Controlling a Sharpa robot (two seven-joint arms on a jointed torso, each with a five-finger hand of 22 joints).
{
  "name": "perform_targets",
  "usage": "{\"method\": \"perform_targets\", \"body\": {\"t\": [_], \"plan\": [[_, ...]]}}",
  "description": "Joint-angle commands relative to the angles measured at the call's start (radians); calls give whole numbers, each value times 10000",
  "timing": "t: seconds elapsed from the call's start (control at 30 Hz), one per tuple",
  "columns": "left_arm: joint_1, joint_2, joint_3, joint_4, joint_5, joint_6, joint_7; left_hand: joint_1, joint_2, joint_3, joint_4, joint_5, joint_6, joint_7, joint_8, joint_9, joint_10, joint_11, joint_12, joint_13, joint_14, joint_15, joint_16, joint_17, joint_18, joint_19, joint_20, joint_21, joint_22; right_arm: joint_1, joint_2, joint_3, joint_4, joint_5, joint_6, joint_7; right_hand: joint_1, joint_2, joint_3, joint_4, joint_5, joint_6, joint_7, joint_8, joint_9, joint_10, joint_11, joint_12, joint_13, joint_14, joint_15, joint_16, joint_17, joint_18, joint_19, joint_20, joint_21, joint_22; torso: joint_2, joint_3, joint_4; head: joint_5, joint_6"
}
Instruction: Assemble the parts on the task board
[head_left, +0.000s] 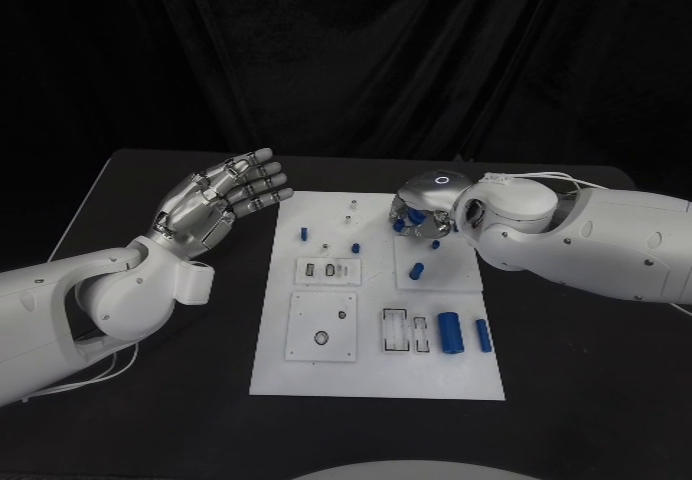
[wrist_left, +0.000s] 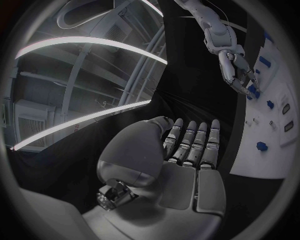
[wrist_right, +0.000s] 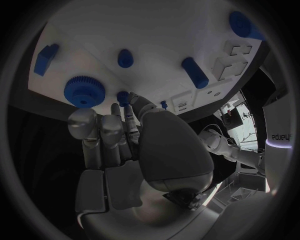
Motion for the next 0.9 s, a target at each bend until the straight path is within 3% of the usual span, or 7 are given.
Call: {"method": "perform_targets", "body": {"t": [0.03, 0.27, 0.43, 0.5, 0.57, 0.7, 0.9], "plan": [[19, 25, 7, -30, -8, 210, 1159, -107, 24, 55, -9, -9, -37, 22, 30, -2, 9, 92, -36, -11, -22, 55, 48, -9, -97, 51, 24, 39, -13, -85, 56, 7, -128, 206, -305, 133, 8, 136, 211, -5, 49, 283, 47, 122, 82, 255, -17, -89, -16, 89, 11, 72, 36, -138, 71, 27, 78, 70, -12, -6, 15, -42, -6], [17, 37, 7, -95, -8, 274, 1084, -128, 20, 109, -37, -14, -62, 44, 20, -4, -11, 117, -47, -13, -18, 80, 65, -10, -126, 58, 25, 43, -14, -197, 127, 7, -321, 259, -619, 271, 307, 215, 723, -202, 43, 779, 174, 279, 307, 949, -206, -256, -22, 192, -153, 72, 124, -158, 159, -121, 146, 226, -20, -10, 9, 11, 0], [16, 15, 7, -130, -8, 287, 1033, -139, 8, 127, -51, -23, -60, 56, 20, -4, -17, 131, -49, -13, -27, 89, 63, -13, -136, 63, 24, 46, -14, -221, 77, 8, -364, 269, -1101, 503, 550, 254, 1044, -400, -192, 935, 281, 309, 442, 1321, -299, -402, -16, 258, -246, 33, 198, -174, 199, -211, 153, 300, -26, -7, -16, 80, 6], [15, 10, 7, -146, -5, 289, 1014, -139, 8, 127, -51, -23, -60, 56, 20, -4, -17, 131, -49, -13, -27, 89, 63, -13, -136, 63, 24, 46, -14, -222, 47, 9, -371, 310, -1388, 644, 679, 310, 1210, -494, -980, 1128, 375, 387, 563, 1719, -407, -418, 17, 361, -330, 65, 390, -200, 291, -292, 219, 468, -25, -1, -16, 87, 7], [15, 12, 7, -161, 5, 293, 996, -139, 8, 127, -51, -23, -60, 56, 20, -4, -17, 131, -49, -13, -27, 89, 63, -13, -136, 63, 24, 46, -14, -210, 30, 11, -380, 373, -1635, 779, 717, 316, 1262, -522, -1270, 1175, 388, 399, 630, 1872, -435, -483, 19, 379, -357, 28, 394, -203, 295, -326, 199, 466, -28, 1, -9, 86, 31], [15, 24, 7, -174, 25, 312, 963, -147, 0, 139, -62, -28, -51, 63, 23, -2, -19, 139, -50, -12, -21, 93, 75, -12, -144, 66, 24, 48, -13, -73, 83, 16, -408, 554, -2027, 1010, 802, 308, 1331, -583, -1501, 1225, 412, 404, 714, 2051, -439, -577, 22, 414, -364, 6, 460, -215, 318, -346, 200, 517, -32, 4, -6, 101, 70], [15, 81, 8, -194, 33, 329, 932, -152, -1, 149, -67, -29, -34, 68, 28, 1, -19, 144, -50, -12, -20, 98, 78, -12, -149, 69, 25, 50, -13, 303, 436, 20, -544, 1251, -1684, 1071, 786, 249, 1313, -579, -1700, 1186, 435, 362, 762, 2138, -424, -689, 15, 428, -360, -16, 483, -221, 326, -344, 193, 541, -41, -10, -26, 167, 96]]}}
